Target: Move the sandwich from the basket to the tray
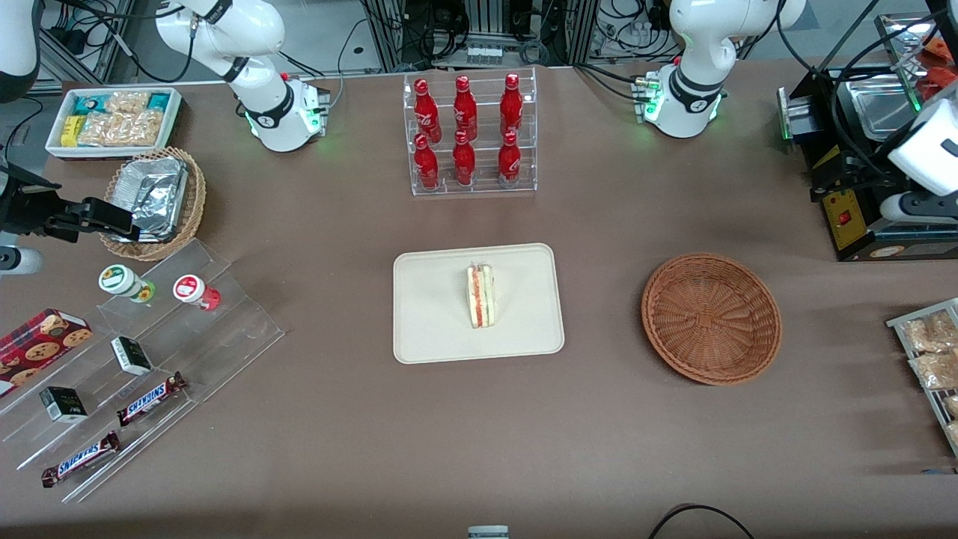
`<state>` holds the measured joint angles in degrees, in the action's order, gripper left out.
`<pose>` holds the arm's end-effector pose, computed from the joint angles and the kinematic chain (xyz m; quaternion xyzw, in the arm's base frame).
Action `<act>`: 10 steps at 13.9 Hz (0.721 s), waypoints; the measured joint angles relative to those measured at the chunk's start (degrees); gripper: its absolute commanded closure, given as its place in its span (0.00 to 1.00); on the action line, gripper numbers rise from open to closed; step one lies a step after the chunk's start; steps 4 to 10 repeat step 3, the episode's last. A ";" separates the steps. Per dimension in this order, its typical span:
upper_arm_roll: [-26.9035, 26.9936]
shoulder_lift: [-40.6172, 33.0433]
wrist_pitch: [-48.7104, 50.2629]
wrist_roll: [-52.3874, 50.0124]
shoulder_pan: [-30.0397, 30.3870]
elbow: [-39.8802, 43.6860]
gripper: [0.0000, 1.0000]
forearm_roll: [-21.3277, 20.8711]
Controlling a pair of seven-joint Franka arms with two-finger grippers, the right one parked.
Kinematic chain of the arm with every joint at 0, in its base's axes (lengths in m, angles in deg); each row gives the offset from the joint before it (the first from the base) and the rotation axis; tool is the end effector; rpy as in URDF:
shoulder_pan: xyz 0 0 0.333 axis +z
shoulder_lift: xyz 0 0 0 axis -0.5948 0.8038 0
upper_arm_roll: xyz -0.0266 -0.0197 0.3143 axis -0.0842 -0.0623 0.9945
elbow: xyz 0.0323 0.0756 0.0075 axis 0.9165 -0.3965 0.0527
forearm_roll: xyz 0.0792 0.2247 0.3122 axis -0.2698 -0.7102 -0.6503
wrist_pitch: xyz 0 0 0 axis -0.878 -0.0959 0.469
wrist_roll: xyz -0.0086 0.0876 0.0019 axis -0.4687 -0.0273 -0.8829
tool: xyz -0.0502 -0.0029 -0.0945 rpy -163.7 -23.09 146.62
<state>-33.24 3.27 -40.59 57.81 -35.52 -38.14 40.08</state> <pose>0.5286 -0.0152 0.6206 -0.9975 0.0491 0.0476 0.0182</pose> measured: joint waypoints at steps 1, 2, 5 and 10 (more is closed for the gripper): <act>-0.41 0.12 0.00 -0.08 -0.01 0.58 0.00 -0.14; -0.85 0.20 0.00 -0.19 -0.02 1.00 0.00 -0.33; -1.31 0.26 0.00 -0.35 -0.02 1.33 0.00 -0.49; -1.31 0.26 0.00 -0.35 -0.02 1.33 0.00 -0.49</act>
